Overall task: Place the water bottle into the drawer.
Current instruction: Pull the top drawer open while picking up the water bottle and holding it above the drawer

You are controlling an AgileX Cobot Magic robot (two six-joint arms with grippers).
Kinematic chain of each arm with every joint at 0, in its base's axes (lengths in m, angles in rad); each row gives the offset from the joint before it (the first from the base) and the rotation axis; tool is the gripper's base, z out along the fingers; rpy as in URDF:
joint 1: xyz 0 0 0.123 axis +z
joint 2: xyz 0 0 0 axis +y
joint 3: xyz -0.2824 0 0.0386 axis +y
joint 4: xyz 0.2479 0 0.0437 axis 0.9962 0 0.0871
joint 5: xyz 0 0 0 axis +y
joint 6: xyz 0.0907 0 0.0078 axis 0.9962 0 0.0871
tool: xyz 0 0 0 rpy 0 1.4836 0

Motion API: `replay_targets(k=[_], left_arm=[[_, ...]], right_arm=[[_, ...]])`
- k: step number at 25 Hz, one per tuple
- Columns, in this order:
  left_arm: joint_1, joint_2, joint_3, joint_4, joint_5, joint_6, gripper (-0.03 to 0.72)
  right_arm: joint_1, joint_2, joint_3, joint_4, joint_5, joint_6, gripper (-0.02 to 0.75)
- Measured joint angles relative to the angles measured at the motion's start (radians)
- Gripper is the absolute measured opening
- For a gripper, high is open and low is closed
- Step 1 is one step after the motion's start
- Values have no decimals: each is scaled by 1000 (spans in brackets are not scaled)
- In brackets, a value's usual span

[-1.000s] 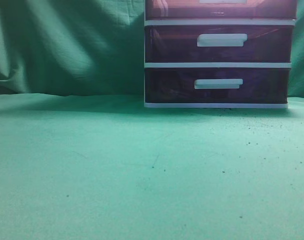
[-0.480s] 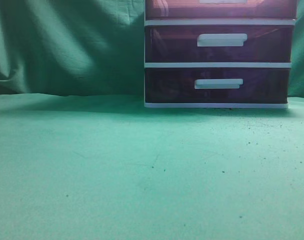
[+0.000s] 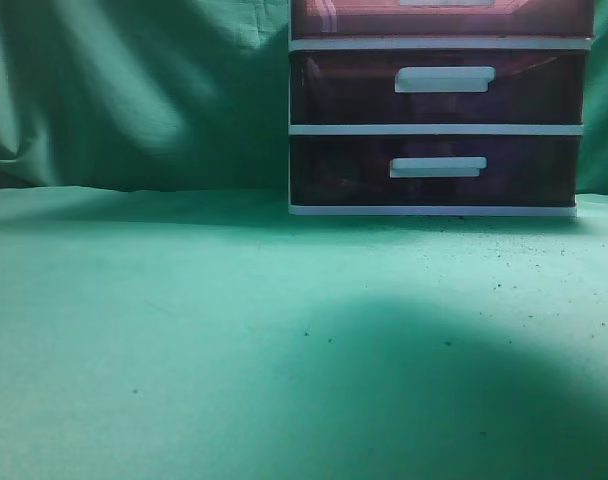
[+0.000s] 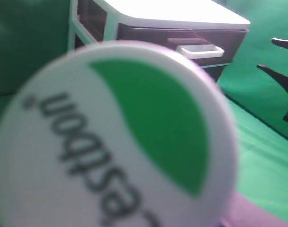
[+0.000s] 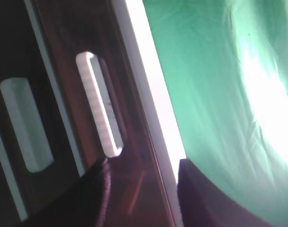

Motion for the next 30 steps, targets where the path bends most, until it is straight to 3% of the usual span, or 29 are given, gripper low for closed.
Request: replay_targets(k=[4,5,13,26,30], left_arm=[[0,3,0,0,29,0,291],[0,3,0,0,30,0,291],[0,4,0,0,32,0,291],[0,4,0,0,28,0,291],[0,4,0,0,29,0,291]], right_arm=[[8,122,-98,-39,3,-2,314],[8,149,-119,-46,3,-2,355],[8,333,-264,-102,9,-2,340],[-10,460,-417,-164,5,-2,340],[-31,462,-421,-188,9,-4,128]])
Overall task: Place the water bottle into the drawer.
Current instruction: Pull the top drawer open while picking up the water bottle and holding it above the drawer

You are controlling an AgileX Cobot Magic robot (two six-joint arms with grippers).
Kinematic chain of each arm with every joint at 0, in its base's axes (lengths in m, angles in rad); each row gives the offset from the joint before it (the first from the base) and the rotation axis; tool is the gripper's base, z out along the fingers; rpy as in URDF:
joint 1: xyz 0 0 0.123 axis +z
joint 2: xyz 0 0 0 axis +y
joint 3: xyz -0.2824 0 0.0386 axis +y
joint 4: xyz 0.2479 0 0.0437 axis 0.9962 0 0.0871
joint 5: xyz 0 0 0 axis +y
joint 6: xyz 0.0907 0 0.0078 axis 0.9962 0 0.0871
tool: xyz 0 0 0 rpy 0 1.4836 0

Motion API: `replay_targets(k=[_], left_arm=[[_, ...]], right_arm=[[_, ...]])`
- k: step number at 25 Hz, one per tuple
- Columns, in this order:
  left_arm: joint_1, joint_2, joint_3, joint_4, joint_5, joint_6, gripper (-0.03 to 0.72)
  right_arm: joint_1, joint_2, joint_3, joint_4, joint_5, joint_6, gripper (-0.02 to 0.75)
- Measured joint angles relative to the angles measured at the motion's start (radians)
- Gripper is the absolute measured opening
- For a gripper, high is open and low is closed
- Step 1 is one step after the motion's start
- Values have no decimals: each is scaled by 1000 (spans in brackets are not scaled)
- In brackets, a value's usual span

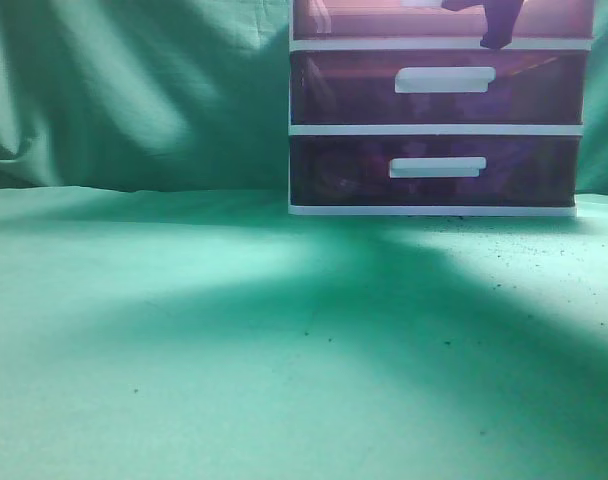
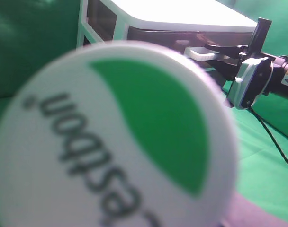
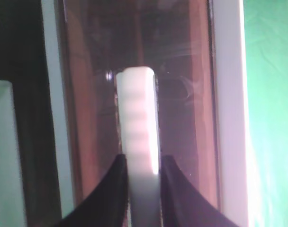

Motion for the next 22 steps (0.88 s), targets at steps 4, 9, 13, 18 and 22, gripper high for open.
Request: replay_targets(k=[4,9,13,18,22], left_arm=[[0,0,0,0,2,0,291],[0,0,0,0,45,47,291],[0,0,0,0,72,62,291],[0,0,0,0,68,63,291],[0,0,0,0,63,63,291]], right_arm=[[-1,-19,12,-9,15,-2,134],[15,-116,138,-21,17,-23,73],[32,-213,276,-21,-4,-23,73],[73,-323,417,-9,-22,-23,73],[101,-383,494,2,-27,-21,73]])
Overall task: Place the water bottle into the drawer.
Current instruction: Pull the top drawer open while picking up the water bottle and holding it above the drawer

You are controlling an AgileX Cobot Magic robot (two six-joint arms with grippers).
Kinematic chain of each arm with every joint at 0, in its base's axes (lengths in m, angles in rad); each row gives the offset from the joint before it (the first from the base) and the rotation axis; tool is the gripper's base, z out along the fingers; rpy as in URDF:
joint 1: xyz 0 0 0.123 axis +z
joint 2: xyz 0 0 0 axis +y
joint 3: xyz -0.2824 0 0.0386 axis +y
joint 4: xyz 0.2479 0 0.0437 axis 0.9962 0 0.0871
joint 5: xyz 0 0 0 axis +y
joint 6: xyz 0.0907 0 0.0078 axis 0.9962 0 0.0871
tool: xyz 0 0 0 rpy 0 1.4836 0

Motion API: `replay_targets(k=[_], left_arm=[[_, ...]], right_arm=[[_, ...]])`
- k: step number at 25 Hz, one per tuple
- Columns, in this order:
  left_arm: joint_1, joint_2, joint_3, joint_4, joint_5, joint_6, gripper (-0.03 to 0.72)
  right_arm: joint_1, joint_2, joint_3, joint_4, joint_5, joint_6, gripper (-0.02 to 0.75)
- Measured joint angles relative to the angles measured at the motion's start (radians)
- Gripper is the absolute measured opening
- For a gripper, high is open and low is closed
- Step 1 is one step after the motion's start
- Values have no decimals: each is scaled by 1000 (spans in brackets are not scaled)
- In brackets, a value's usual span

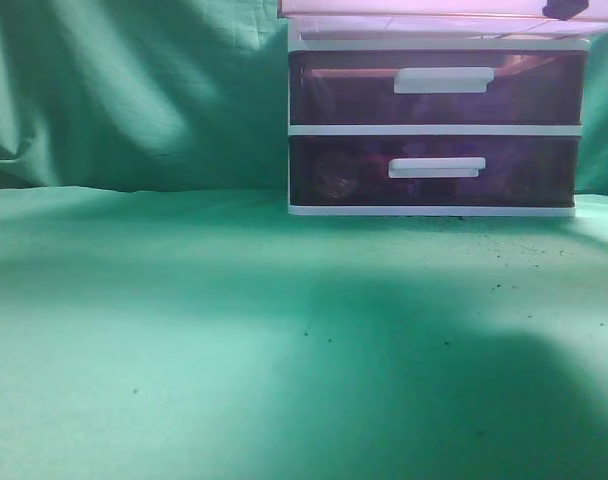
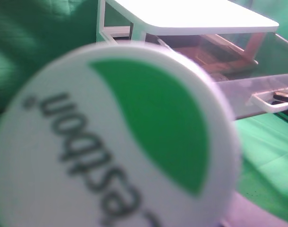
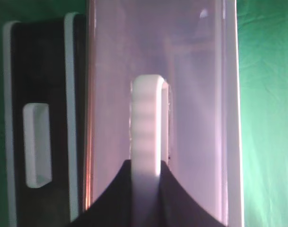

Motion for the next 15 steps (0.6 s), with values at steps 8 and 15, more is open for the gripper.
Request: replay_targets(k=[8,15], left_arm=[[0,0,-10,0,-65,2,291],[-24,8,-210,0,-218,0,291]], right_arm=[[10,-85,107,2,-4,8,73],[10,-87,115,2,-9,12,73]])
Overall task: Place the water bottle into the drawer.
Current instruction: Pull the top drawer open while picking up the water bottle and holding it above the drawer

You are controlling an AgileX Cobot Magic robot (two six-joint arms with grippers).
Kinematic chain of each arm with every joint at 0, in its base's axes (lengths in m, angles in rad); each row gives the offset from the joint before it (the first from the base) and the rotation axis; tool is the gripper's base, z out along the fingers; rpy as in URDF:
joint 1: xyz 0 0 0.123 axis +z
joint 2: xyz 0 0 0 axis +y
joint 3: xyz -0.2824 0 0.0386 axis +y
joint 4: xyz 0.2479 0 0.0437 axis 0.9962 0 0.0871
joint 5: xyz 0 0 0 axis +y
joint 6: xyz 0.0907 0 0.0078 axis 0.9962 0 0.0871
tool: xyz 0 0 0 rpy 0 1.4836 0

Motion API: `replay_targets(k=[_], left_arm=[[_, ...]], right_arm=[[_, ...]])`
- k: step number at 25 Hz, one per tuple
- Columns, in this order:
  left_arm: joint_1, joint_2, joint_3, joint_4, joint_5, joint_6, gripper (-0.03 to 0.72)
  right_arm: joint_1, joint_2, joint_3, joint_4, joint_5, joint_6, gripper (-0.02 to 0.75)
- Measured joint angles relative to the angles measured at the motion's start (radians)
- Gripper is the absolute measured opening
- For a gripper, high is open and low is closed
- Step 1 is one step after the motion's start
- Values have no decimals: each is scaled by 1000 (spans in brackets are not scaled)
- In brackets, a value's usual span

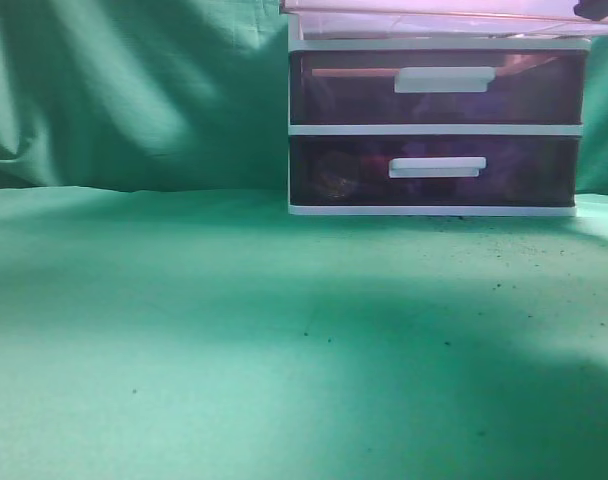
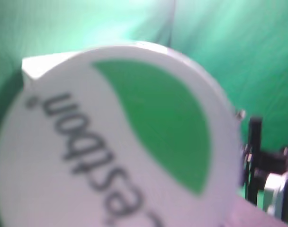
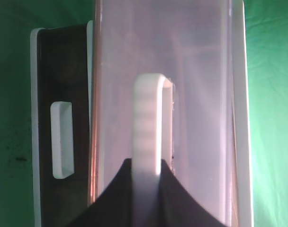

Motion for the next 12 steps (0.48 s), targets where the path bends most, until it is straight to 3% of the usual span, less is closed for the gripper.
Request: replay_targets(k=[6,12], left_arm=[[-139,92,-273,0,64,-2,291],[-276,349,-467,0,85,-3,291]], right_arm=[[0,0,0,0,0,0,73],[0,0,0,0,0,0,73]])
